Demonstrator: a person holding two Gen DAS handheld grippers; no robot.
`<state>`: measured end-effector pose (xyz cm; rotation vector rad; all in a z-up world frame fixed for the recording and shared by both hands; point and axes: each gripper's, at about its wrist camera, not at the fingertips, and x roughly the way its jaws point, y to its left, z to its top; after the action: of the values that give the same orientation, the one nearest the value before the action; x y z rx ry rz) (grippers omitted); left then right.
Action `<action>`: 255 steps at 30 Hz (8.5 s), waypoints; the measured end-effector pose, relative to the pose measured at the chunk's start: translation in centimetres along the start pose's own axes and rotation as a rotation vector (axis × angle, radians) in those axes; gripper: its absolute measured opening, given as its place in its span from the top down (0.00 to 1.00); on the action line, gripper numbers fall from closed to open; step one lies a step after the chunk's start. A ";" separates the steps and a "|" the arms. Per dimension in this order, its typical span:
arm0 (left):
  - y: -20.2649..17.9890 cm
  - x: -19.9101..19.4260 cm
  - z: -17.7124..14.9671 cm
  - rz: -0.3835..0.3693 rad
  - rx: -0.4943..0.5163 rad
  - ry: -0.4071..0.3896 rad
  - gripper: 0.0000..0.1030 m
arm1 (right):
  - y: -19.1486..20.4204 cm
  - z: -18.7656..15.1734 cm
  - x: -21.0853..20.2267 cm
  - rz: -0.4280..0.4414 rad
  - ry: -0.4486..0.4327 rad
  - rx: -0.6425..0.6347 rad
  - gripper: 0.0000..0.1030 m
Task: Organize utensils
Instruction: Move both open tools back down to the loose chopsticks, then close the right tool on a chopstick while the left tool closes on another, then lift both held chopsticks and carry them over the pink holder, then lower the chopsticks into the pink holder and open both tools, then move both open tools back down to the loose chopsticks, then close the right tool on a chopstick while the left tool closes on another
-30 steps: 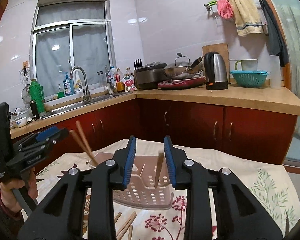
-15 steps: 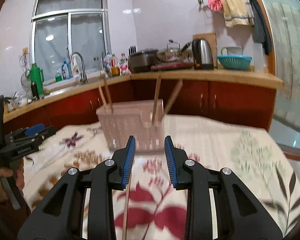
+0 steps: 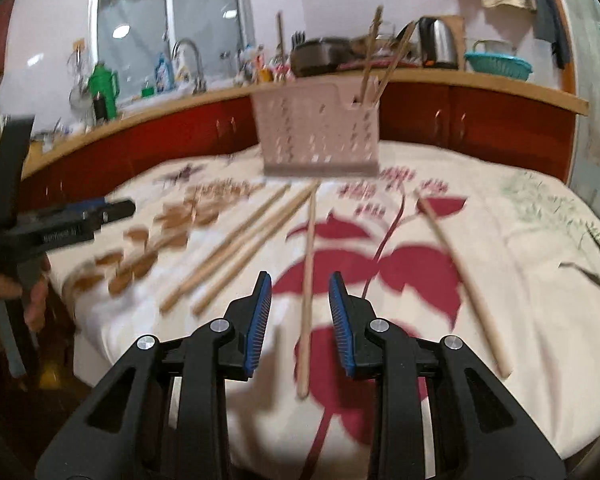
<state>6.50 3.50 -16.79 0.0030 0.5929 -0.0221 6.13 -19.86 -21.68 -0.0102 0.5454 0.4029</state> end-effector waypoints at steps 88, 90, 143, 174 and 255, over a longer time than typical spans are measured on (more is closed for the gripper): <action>-2.3 -6.1 6.8 -0.061 0.088 -0.198 0.94 | -1.6 9.3 -7.1 -0.118 -0.228 -0.019 0.94; -2.2 -6.3 7.1 -0.061 0.086 -0.209 0.94 | -1.6 9.5 -7.2 -0.115 -0.229 -0.016 0.94; -4.5 2.4 20.1 -0.137 0.111 -0.353 0.94 | -7.0 26.9 3.1 -0.022 -0.439 -0.010 0.94; -3.5 1.2 15.3 -0.095 0.042 -0.200 0.38 | -6.2 20.4 -1.6 -0.105 -0.363 -0.003 0.61; -7.6 3.2 -2.2 -0.083 0.153 0.157 0.88 | -7.5 -1.6 -1.8 -0.211 -0.011 0.066 0.94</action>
<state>7.75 -4.18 -20.39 0.1295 0.7474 -0.1489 6.77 -27.65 -22.91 -0.0018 0.5407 0.1788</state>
